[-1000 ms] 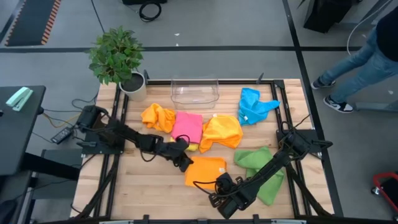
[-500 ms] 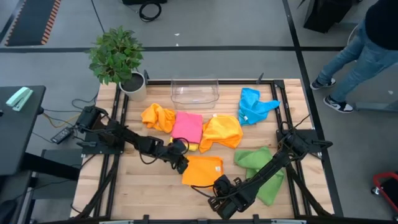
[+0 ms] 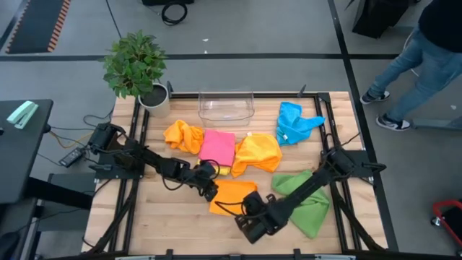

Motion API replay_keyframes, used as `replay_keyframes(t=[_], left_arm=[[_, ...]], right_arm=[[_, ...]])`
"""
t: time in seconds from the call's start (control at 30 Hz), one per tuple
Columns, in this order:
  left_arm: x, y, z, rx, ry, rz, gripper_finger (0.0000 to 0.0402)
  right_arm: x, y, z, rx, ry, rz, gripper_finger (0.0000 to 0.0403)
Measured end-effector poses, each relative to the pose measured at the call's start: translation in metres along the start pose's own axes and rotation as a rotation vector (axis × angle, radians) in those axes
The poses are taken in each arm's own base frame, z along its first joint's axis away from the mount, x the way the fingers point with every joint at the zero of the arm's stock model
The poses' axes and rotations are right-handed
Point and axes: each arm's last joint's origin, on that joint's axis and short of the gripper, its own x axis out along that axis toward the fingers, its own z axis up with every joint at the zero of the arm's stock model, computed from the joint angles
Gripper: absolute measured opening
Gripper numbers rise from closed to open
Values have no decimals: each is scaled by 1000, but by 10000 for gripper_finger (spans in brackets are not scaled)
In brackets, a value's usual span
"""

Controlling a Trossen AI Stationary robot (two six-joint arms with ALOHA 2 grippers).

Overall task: Fold microfiber towels
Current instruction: Fold the bottom orange microfiber cloth

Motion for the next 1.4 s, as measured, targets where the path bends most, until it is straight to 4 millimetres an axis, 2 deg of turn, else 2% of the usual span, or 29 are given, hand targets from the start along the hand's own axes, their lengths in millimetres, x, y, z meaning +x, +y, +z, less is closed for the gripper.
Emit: replay_keyframes(t=[0.17,0.3,0.4,0.53,0.67,0.8,0.9,1.07,1.23,1.4], left_arm=[[0,2,-1,1,13,17,129],[-8,4,10,-15,76,-48,186],[-22,0,24,-6,90,-143,219],[-44,-4,35,-16,51,-177,236],[-63,-13,37,2,-6,-208,231],[-70,-38,15,92,-37,-291,217],[-61,-52,-9,164,-33,-326,205],[-29,-56,-39,212,-3,-330,182],[-3,-47,-52,187,28,-294,158],[2,-39,-61,163,120,-226,131]], right_arm=[[9,-4,5,10,22,-14,3],[14,-9,5,5,20,-35,3],[21,-14,2,13,23,-30,3],[23,-17,1,17,21,-22,3],[24,-17,1,17,19,-24,4],[24,-17,2,19,19,-26,4],[25,-17,3,20,18,-27,4],[27,-17,8,20,4,-27,4],[30,-17,11,16,-1,-28,4],[30,-17,11,6,0,-27,4]])
